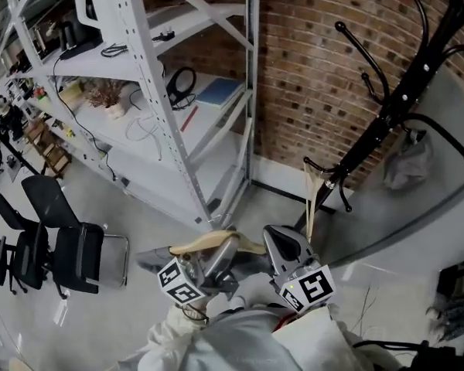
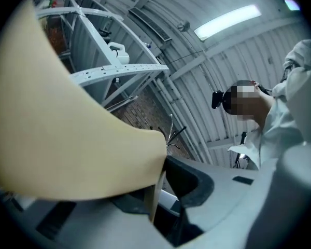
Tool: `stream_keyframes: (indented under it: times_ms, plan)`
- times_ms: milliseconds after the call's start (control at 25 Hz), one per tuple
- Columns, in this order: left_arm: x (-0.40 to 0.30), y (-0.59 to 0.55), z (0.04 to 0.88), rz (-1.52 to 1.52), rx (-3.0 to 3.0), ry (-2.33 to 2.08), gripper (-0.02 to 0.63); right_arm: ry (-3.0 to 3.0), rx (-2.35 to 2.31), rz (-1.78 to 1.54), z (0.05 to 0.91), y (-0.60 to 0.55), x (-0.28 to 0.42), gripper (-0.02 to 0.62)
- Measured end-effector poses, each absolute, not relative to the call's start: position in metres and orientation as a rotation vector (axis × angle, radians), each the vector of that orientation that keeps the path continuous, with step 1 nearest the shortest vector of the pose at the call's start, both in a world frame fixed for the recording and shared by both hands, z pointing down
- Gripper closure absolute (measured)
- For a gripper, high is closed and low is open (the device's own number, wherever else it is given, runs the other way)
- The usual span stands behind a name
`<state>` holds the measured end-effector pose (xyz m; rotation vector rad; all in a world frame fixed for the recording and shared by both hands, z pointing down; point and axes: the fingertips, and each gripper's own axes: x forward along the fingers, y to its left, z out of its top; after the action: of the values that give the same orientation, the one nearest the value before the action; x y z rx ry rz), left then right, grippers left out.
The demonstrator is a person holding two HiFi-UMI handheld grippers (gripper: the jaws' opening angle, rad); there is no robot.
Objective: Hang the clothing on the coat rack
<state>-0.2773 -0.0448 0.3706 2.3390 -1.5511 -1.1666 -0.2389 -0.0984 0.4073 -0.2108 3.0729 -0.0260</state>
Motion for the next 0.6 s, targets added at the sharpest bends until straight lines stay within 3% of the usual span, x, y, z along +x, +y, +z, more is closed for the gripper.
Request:
stream_keyframes:
  times_ms: [600]
  plan:
    - [-0.184, -0.088, 0.365, -1.090, 2.511, -0.952, 0.506, 2.949, -0.910, 0.030, 0.402, -0.116, -0.117, 0.574]
